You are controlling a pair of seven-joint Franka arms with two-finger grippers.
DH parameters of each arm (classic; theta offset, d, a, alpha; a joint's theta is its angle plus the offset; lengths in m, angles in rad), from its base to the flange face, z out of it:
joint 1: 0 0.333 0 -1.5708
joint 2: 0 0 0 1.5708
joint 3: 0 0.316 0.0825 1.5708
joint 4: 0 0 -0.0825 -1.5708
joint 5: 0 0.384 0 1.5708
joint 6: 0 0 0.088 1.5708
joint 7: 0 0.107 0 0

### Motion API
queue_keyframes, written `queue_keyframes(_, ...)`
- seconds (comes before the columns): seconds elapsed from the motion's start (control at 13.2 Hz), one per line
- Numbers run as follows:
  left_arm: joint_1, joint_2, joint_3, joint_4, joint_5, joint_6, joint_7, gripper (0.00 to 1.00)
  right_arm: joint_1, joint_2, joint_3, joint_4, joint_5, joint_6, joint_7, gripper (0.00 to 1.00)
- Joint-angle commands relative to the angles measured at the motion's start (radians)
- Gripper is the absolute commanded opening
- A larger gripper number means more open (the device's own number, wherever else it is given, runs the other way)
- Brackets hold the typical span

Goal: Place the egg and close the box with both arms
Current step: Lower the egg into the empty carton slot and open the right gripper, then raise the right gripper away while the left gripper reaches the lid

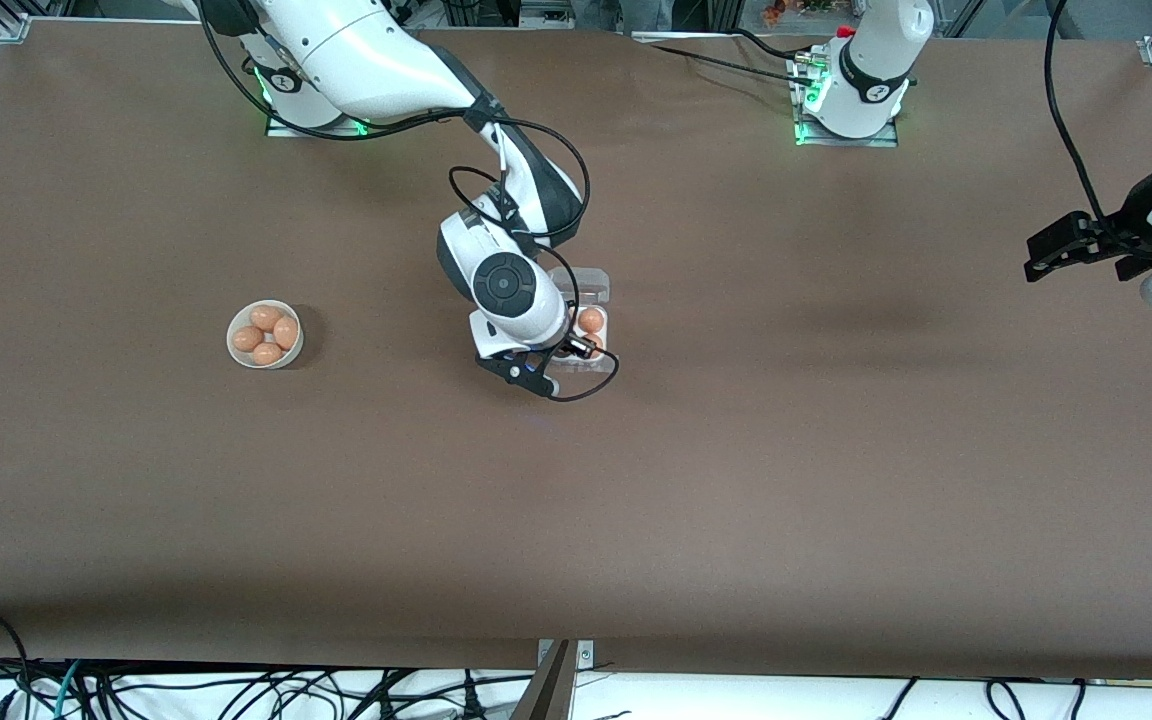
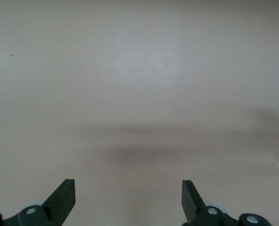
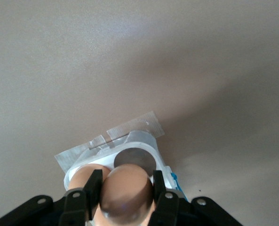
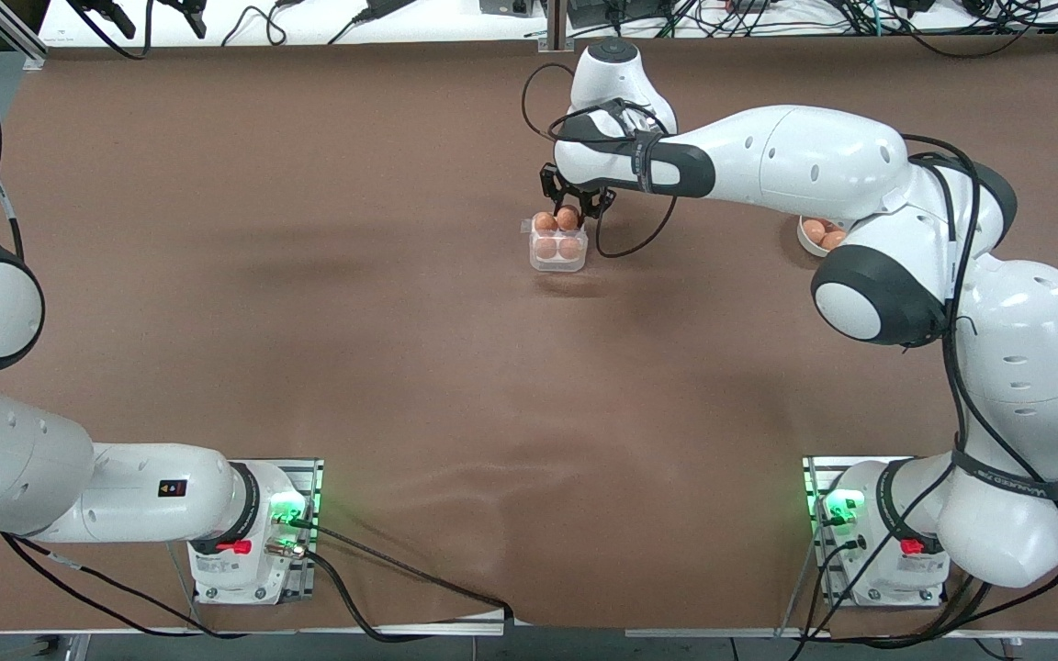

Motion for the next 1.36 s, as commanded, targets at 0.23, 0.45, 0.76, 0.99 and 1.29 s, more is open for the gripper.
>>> queue_keyframes(0.23, -0.004, 0.012, -0.002, 0.026, 0.011, -0.020, 0.011, 1.00, 0.014, 0.021, 0.001, 0.033, 0.010, 0.016, 0.000, 1.00)
queue_keyframes(0.45, -0.021, 0.022, -0.005, 0.022, 0.009, -0.031, 0.010, 1.00, 0.011, 0.012, -0.003, 0.033, 0.008, 0.012, -0.008, 1.00)
queue_keyframes(0.76, -0.122, 0.069, -0.005, 0.026, -0.057, -0.031, -0.024, 0.80, -0.008, -0.013, -0.035, 0.030, -0.075, 0.005, -0.062, 1.00)
queue_keyframes(0.99, -0.251, 0.115, -0.007, 0.020, -0.060, -0.031, -0.178, 0.45, -0.029, -0.063, -0.098, 0.016, -0.070, -0.025, -0.162, 1.00)
queue_keyframes(1.29, -0.412, 0.212, -0.007, 0.018, -0.138, -0.035, -0.376, 0.14, -0.104, -0.132, -0.155, 0.001, -0.069, -0.192, -0.428, 1.00)
